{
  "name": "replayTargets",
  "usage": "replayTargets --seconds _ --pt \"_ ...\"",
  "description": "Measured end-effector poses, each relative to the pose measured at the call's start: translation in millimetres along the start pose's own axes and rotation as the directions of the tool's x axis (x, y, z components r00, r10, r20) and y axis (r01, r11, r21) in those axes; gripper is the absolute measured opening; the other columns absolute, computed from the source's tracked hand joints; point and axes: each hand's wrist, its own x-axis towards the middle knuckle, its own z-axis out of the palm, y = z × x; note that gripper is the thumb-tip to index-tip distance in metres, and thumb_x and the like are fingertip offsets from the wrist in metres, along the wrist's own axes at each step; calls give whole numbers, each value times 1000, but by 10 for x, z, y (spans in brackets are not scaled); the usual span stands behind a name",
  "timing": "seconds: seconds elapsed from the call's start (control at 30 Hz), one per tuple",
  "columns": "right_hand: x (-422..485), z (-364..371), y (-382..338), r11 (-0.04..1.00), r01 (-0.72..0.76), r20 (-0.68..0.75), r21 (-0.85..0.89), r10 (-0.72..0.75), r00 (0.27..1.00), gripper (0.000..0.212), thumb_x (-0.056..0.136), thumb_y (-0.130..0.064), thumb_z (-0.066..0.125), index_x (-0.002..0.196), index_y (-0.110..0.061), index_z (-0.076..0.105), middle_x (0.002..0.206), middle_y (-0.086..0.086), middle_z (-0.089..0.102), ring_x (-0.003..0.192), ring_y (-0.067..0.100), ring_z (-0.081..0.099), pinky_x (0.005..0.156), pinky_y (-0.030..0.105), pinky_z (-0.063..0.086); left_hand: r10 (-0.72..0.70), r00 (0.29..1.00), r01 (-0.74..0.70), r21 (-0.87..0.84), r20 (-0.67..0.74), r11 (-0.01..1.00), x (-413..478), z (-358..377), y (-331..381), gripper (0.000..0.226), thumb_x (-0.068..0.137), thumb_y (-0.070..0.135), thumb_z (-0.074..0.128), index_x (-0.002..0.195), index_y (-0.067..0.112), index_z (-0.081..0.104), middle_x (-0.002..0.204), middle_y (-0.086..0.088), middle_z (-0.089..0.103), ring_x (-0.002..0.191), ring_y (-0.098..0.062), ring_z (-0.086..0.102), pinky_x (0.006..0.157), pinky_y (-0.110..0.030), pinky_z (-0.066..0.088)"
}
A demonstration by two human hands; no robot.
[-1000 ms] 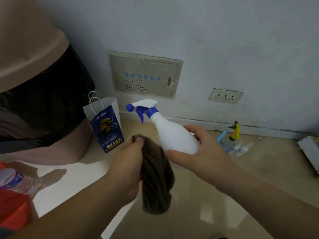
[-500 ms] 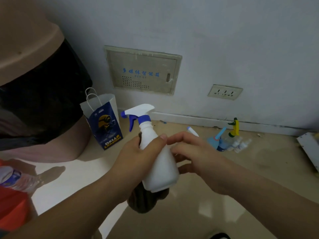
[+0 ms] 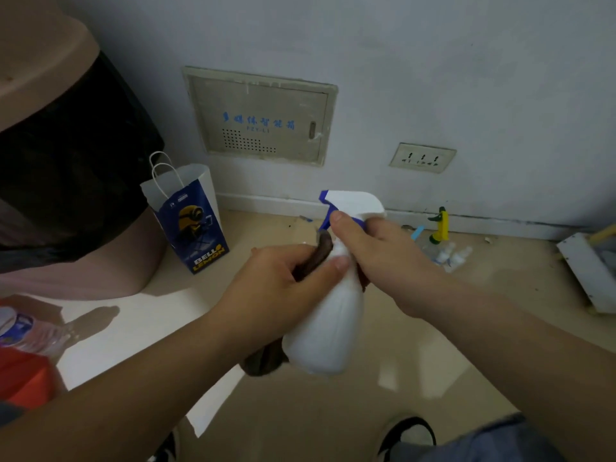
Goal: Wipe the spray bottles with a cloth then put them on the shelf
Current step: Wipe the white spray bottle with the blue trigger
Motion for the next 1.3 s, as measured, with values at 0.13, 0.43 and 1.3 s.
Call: replayTargets --seconds 0.13,0.43,1.3 --pt "28 -82 -32 987 49 -61 -151 -59 996 40 103 -52 51 82 -19 61 75 1 60 61 20 58 41 23 43 -240 933 210 -136 -267 968 113 -153 -79 24 104 40 52 94 27 70 86 4 70 80 -11 68 75 -36 59" --pt "157 -199 -7 999 11 -178 -48 -19 984 55 100 -54 57 104 -1 68 109 21 73 87 33 70 69 39 54 -453 887 387 -397 -87 833 131 -143 -107 19 105 37 52 115 31 68 106 2 71 101 -18 67 85 -36 53" --pt "-33 157 -126 990 135 -154 -28 -138 978 44 99 -58 57 95 -17 72 88 1 76 87 17 73 88 46 60 13 984 -10 19 -177 1000 31 281 -8 41 82 62 68 117 47 51 104 21 68 94 1 66 81 -39 60"
